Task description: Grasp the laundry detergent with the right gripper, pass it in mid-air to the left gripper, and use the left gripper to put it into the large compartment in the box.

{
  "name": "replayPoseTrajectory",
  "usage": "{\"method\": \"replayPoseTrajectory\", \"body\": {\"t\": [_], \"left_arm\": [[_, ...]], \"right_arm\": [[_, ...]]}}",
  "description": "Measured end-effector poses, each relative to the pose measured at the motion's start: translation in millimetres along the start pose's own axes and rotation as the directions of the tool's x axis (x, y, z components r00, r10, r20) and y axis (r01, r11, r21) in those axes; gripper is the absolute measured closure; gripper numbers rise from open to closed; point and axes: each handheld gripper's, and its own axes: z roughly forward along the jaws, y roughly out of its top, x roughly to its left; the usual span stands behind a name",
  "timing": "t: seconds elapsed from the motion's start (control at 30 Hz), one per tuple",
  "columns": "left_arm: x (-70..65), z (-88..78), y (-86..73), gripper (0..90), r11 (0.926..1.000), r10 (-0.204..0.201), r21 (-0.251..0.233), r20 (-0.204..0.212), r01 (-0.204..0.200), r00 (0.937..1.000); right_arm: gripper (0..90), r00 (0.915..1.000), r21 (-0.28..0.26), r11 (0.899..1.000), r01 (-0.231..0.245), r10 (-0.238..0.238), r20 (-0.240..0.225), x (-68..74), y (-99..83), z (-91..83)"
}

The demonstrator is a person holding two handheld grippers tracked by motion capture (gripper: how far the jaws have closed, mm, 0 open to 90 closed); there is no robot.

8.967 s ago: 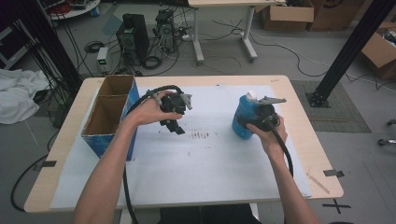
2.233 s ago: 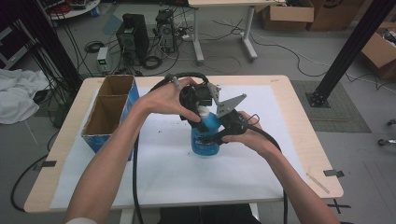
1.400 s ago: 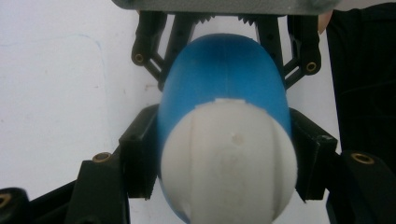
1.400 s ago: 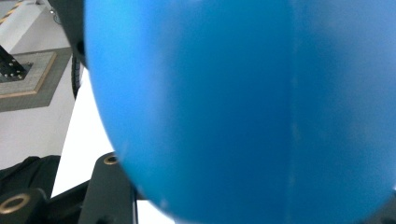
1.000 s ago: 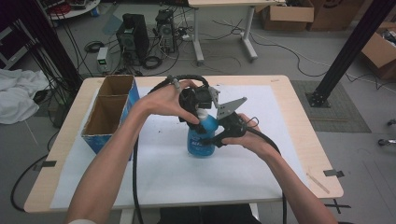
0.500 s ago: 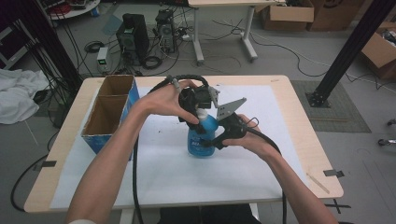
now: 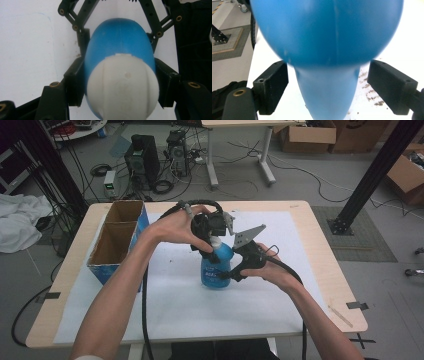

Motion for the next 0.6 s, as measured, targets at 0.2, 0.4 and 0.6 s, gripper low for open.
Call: {"method": "replayPoseTrajectory", "body": {"t": [0.2,0.4,0.6], "left_arm": [[-0.2,-3.4,-0.3,38.2,0.9998,-0.018,0.001,0.000,0.018,0.9998],[3.8,-11.1,-6.1,38.1,0.9973,-0.072,-0.014,-0.007,0.072,0.9974],[8.4,-23.3,-14.8,38.2,0.9860,-0.166,-0.022,-0.026,0.165,0.9858]], "right_arm": [[15.4,0.9998,0.013,1.000,-0.022,0.022,0.003,-1.1,-1.9,-5.8],[15.2,0.9987,0.076,0.997,-0.014,0.011,0.050,-5.0,-5.5,-23.5],[15.3,0.9943,0.079,0.996,-0.045,0.037,0.101,-10.6,-11.7,-42.4]]}}
